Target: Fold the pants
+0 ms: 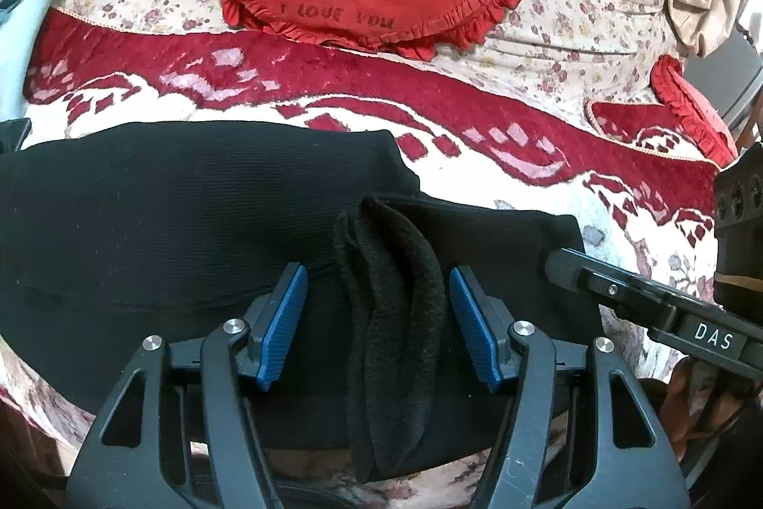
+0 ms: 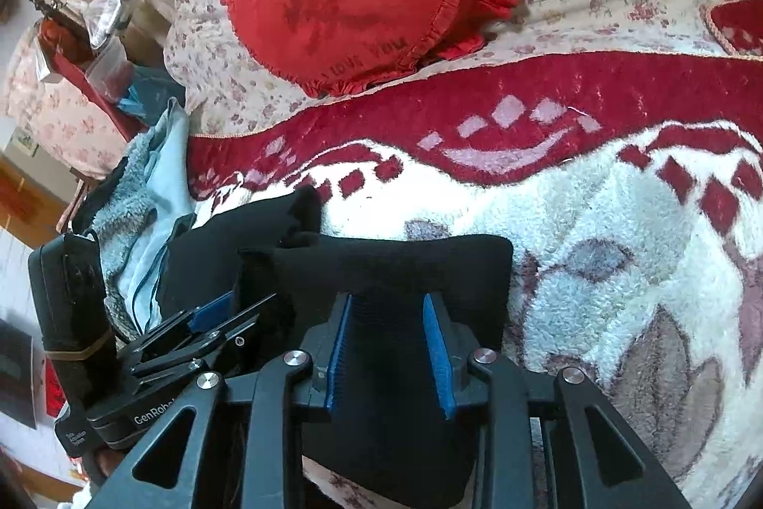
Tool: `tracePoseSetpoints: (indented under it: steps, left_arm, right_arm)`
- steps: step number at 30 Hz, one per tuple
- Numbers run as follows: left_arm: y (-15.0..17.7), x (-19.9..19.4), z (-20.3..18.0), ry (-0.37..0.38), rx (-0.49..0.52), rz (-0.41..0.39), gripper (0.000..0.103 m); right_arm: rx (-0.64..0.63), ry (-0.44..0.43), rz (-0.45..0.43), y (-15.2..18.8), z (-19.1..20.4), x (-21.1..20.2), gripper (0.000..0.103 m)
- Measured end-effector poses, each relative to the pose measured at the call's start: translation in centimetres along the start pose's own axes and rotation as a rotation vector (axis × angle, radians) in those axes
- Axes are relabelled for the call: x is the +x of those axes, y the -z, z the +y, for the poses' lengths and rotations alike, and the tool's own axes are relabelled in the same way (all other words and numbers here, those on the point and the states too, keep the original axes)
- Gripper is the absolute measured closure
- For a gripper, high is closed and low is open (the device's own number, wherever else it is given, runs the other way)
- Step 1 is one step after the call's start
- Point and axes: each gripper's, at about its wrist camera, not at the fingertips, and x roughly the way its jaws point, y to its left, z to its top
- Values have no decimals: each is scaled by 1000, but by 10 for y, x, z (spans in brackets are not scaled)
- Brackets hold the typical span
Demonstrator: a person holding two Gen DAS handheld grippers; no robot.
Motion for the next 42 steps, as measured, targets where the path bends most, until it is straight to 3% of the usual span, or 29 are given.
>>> tracePoseSetpoints:
  steps: [7,11,30,34,38,42]
  left_arm:
    - [4,-1,-8,-32,42,-12,41]
    - [4,-1,-5,-21,30,-11,41]
    - [6,-2,-10,-33,60,-11,41]
    - [6,-10,-6,-34,34,-39,41]
    - [5,-24,9,-30,-36,-52,41]
    - [7,-39,25,-75,-52,-61,41]
  right_arm:
    - [26,-71,-24,4,-5,-9,69]
    - [46,-91,11,4,-7,-6,69]
    - [-53,4,61,24,11,1,69]
    - [-51,-6,50,23,11,-3,67]
    - [-89,36,16,22,23,-11,67]
    - [-87,-8,45,19,37,1,67]
